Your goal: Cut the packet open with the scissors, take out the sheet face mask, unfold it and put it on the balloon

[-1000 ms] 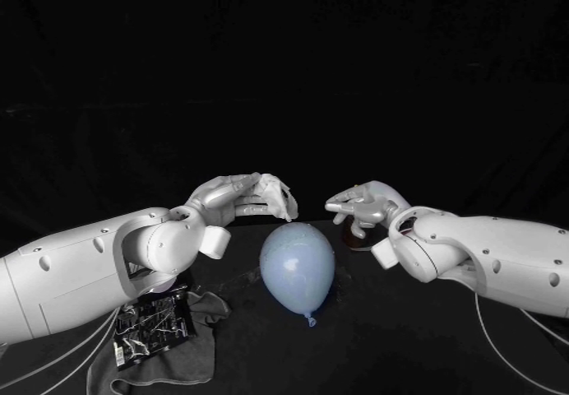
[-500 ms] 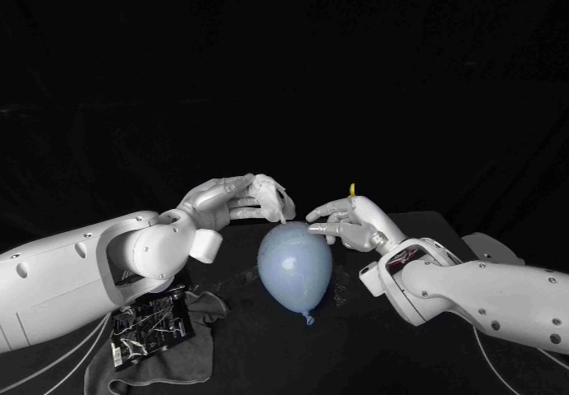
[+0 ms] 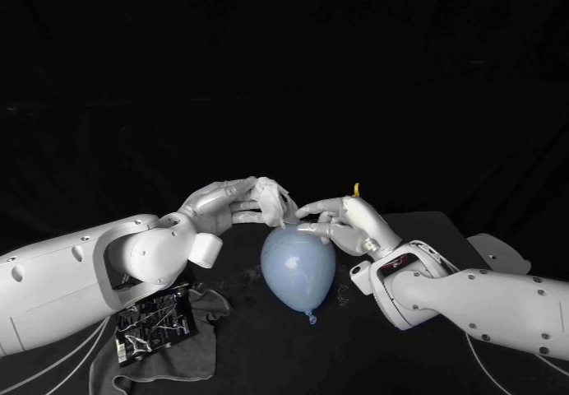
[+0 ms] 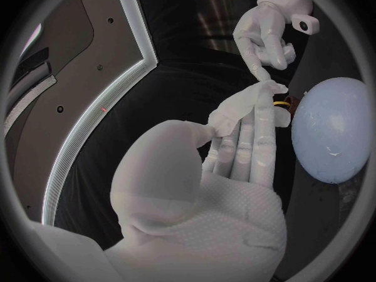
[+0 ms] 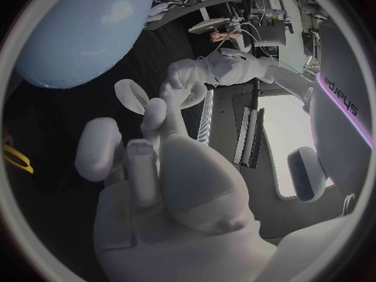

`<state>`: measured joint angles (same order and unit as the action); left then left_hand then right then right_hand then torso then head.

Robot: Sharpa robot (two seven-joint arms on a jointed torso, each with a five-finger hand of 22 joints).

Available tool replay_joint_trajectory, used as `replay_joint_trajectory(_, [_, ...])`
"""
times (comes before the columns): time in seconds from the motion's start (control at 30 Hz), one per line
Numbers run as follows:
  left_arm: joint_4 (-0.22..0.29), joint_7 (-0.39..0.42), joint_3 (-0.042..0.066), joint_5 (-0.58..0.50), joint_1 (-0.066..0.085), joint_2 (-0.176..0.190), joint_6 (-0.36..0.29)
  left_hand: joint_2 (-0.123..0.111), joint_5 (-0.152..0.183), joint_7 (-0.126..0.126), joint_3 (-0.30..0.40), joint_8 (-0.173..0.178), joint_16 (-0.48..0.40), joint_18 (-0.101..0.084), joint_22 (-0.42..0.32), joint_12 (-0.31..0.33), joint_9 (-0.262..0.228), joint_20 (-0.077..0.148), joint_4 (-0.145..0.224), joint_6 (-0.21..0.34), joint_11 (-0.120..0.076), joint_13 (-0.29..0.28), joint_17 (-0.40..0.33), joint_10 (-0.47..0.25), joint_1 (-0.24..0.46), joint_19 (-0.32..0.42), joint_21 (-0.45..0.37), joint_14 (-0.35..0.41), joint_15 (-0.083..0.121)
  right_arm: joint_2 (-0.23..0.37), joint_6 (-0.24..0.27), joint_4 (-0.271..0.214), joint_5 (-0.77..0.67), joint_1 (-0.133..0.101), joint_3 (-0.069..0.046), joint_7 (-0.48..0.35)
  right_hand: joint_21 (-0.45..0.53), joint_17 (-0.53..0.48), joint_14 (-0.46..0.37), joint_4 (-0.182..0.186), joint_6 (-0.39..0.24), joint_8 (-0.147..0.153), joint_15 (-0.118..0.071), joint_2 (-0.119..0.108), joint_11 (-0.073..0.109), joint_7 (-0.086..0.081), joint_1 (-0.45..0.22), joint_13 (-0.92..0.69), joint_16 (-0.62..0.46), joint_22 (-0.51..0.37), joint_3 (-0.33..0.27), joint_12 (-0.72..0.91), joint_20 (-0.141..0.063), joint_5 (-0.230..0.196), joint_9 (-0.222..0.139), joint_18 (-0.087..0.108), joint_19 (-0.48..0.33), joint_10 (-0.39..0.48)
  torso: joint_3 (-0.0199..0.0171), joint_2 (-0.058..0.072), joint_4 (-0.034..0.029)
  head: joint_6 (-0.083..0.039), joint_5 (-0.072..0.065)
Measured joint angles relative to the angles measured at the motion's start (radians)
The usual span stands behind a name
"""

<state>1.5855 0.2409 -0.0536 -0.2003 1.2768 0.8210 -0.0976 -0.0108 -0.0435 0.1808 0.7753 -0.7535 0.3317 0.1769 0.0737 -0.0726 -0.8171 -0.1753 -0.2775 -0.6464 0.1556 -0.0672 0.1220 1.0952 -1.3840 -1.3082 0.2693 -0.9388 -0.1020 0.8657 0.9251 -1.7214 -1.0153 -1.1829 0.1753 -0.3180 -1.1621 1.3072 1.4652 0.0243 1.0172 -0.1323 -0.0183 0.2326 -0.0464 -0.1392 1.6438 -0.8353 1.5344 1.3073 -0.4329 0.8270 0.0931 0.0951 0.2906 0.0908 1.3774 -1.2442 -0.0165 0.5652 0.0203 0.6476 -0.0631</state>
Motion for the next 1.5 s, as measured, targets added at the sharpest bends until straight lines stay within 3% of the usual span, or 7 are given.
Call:
replay_joint_trajectory(0.17, [0.004, 0.002, 0.000, 0.000, -0.002, 0.003, 0.000, 0.000, 0.001, 0.000, 0.000, 0.000, -0.009, 0.000, 0.000, 0.000, -0.001, 0.004, 0.000, 0.000, -0.002, 0.001, -0.003, -0.009, 0.000, -0.017, 0.005, 0.000, 0.000, -0.012, -0.001, -0.004, 0.055, 0.001, 0.000, 0.000, 0.019, 0.000, -0.002, 0.023, -0.023, 0.010, 0.008, -0.025, -0.008, -0.010, -0.057, -0.050, 0.000, 0.000, -0.004, 0.127, 0.006, 0.000, -0.005, 0.000, -0.014, -0.004, -0.0019, 0.000, 0.0005, 0.002, 0.002])
replay_joint_trajectory(0.7, [0.016, 0.005, 0.000, 0.016, -0.004, -0.004, -0.003, 0.000, -0.001, 0.000, 0.000, 0.003, -0.014, -0.001, 0.000, 0.000, -0.003, 0.005, 0.000, 0.000, -0.002, 0.001, -0.004, -0.009, 0.000, -0.030, 0.008, 0.000, 0.000, -0.055, -0.044, -0.020, 0.269, 0.001, -0.002, 0.004, 0.019, 0.001, 0.001, 0.123, -0.023, 0.010, 0.011, -0.015, -0.015, -0.009, -0.212, -0.134, 0.003, 0.001, -0.003, 0.187, 0.016, -0.022, -0.001, 0.000, -0.024, -0.004, 0.0000, 0.001, -0.0013, 0.005, -0.003])
replay_joint_trajectory(1.0, [0.016, 0.006, 0.000, 0.042, -0.004, -0.008, -0.012, 0.000, -0.001, 0.000, 0.000, 0.000, -0.018, -0.007, 0.000, 0.000, -0.003, 0.005, 0.000, 0.000, -0.002, 0.001, -0.005, -0.009, 0.000, -0.038, 0.008, 0.000, 0.000, -0.070, -0.068, -0.023, 0.348, 0.000, -0.006, 0.003, 0.012, 0.001, 0.001, 0.159, -0.023, 0.005, 0.011, -0.009, -0.018, -0.009, -0.244, -0.159, 0.008, 0.000, -0.003, 0.205, 0.016, -0.022, 0.002, 0.000, -0.024, -0.008, 0.0000, 0.000, -0.0016, 0.007, 0.001])
replay_joint_trajectory(1.1, [0.016, 0.006, 0.000, 0.051, -0.004, -0.009, -0.017, 0.000, -0.001, 0.000, 0.000, 0.000, -0.018, -0.007, 0.000, 0.000, -0.003, 0.009, 0.000, 0.000, -0.002, 0.001, -0.005, -0.009, 0.000, -0.041, 0.008, 0.001, -0.001, -0.074, -0.070, -0.021, 0.371, -0.001, -0.008, 0.001, 0.006, 0.001, 0.001, 0.160, -0.021, 0.001, 0.011, -0.007, -0.018, -0.007, -0.245, -0.166, 0.008, 0.000, -0.003, 0.210, 0.016, -0.022, 0.004, 0.000, -0.024, -0.008, 0.0000, 0.000, -0.0013, 0.005, 0.004])
replay_joint_trajectory(1.2, [0.018, 0.006, 0.000, 0.062, -0.004, -0.009, -0.022, -0.002, -0.001, 0.000, -0.003, 0.000, -0.022, -0.007, 0.000, 0.000, -0.004, 0.009, 0.003, 0.000, -0.002, 0.001, -0.005, -0.009, 0.001, -0.041, 0.008, 0.001, -0.001, -0.078, -0.070, -0.021, 0.395, -0.002, -0.009, 0.000, -0.005, 0.000, 0.001, 0.154, -0.010, -0.011, 0.011, 0.018, -0.013, 0.003, -0.219, -0.178, 0.013, 0.000, -0.004, 0.218, 0.016, -0.035, 0.009, 0.000, -0.024, -0.019, -0.0006, 0.000, -0.0012, 0.004, 0.006])
replay_joint_trajectory(1.37, [0.019, 0.004, 0.000, 0.081, -0.004, -0.010, -0.033, -0.002, -0.001, 0.000, -0.003, 0.000, -0.022, -0.008, 0.000, -0.002, -0.005, 0.013, 0.003, 0.000, -0.006, 0.001, -0.005, -0.005, 0.002, -0.045, 0.008, -0.004, 0.003, -0.082, -0.067, -0.019, 0.430, -0.002, -0.010, -0.002, -0.033, 0.000, -0.002, 0.083, 0.030, -0.045, 0.006, 0.050, 0.005, 0.024, -0.103, -0.198, 0.020, 0.000, 0.046, 0.233, 0.000, -0.041, 0.025, 0.000, -0.008, -0.036, -0.0006, 0.000, -0.0008, 0.003, 0.007])
replay_joint_trajectory(1.5, [0.020, 0.004, 0.000, 0.091, -0.004, -0.011, -0.042, -0.008, -0.001, -0.002, -0.006, 0.000, -0.022, -0.008, 0.000, -0.004, -0.005, 0.012, 0.006, -0.006, -0.006, 0.001, -0.005, -0.005, 0.000, -0.045, 0.008, -0.005, 0.005, -0.083, -0.064, -0.019, 0.447, -0.002, -0.010, -0.003, -0.064, 0.000, -0.006, 0.014, 0.063, -0.080, -0.008, 0.034, 0.008, 0.048, -0.041, -0.217, 0.032, 0.001, 0.115, 0.245, -0.016, -0.041, 0.045, -0.007, 0.008, -0.043, -0.0012, 0.000, -0.0006, 0.002, 0.009])
